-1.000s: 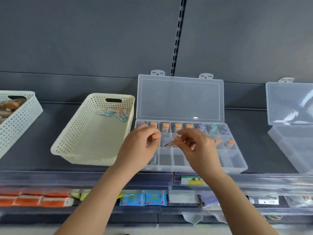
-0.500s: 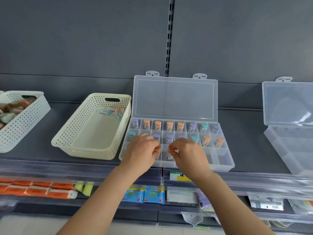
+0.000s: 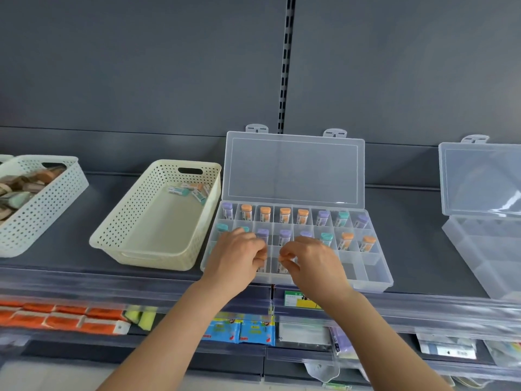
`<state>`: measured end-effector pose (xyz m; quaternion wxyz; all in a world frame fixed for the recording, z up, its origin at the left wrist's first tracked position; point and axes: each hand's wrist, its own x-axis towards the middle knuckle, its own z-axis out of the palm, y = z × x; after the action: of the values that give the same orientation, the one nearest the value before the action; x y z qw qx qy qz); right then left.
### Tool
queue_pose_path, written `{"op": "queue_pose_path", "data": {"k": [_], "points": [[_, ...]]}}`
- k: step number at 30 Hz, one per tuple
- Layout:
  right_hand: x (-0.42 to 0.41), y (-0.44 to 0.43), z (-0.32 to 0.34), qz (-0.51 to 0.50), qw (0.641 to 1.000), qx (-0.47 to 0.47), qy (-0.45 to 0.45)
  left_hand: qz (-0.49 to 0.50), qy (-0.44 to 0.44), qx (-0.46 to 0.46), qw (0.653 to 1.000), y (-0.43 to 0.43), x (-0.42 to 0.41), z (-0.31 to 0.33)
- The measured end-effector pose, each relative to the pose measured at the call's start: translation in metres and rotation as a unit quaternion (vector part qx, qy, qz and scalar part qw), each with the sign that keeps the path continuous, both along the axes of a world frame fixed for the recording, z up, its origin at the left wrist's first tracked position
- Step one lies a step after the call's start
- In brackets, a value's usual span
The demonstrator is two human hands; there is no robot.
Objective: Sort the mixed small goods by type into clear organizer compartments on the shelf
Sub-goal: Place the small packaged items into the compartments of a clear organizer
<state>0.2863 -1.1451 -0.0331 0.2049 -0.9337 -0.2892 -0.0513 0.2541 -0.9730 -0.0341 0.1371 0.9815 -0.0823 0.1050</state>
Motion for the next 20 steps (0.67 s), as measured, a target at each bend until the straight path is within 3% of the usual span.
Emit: {"op": "queue_pose_path", "data": {"k": [20], "points": [[0.003, 0.002, 0.01, -0.008, 0.999, 0.019, -0.026, 0.044, -0.047, -0.009, 0.998, 0.014, -0.017, 0.024]]}}
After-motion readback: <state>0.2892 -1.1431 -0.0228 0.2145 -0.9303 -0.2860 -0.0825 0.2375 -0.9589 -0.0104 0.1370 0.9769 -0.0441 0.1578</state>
